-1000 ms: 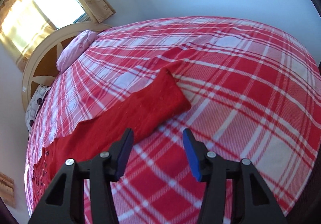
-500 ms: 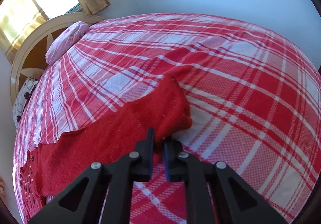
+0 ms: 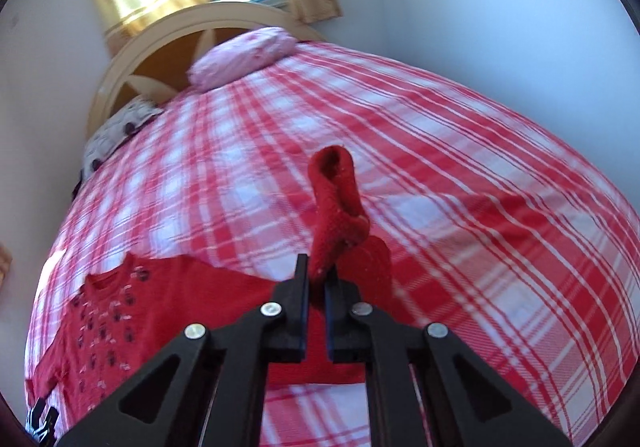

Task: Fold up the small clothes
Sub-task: 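Lift the sleeve with the right gripper, lay it across the sweater front, open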

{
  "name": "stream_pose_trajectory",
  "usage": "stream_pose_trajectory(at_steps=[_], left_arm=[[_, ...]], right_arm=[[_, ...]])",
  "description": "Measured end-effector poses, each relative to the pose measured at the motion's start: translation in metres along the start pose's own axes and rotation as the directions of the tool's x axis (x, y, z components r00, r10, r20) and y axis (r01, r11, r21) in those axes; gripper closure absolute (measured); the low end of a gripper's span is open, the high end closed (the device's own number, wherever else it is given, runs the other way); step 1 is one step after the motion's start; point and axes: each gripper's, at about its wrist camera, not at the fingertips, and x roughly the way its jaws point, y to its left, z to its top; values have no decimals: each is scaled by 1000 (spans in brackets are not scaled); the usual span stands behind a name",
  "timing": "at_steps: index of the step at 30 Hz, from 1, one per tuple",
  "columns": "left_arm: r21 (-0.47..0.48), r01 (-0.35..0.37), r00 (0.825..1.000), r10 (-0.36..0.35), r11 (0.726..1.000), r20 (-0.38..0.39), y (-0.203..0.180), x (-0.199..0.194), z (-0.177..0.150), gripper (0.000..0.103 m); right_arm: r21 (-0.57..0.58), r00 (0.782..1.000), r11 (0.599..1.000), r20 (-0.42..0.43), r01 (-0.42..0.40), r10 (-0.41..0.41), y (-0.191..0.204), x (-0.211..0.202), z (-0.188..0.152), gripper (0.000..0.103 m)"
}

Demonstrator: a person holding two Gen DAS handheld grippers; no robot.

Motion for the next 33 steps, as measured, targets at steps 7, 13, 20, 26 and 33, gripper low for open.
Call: stream_pose_trajectory(at_steps=[7,13,20,26,33], left_arm=[[-27,23,1000,-23,999,0,7,-7,-6,1],[-54,35,999,-34,998,10,16,-17,-11,1],[-107,37,999,-34,994,26,39,-27,-15,1],[-184,96,995,-95,978,13,52,-24,-12,1],[-226,181,982,-189,957,-11,40,-7,-4,1]], right_arm=[[-228,988,962,-1,-152,156,112,-17,-6,95],[-419,960,866,-60,-273,274,211,-23,-43,95],[-573,922,730,-144,-373,359,294,-19,-112,95],[-581,907,698,-239,-419,345,312,9,-157,95],[-573,880,669,-340,-473,331,297,23,-193,89]])
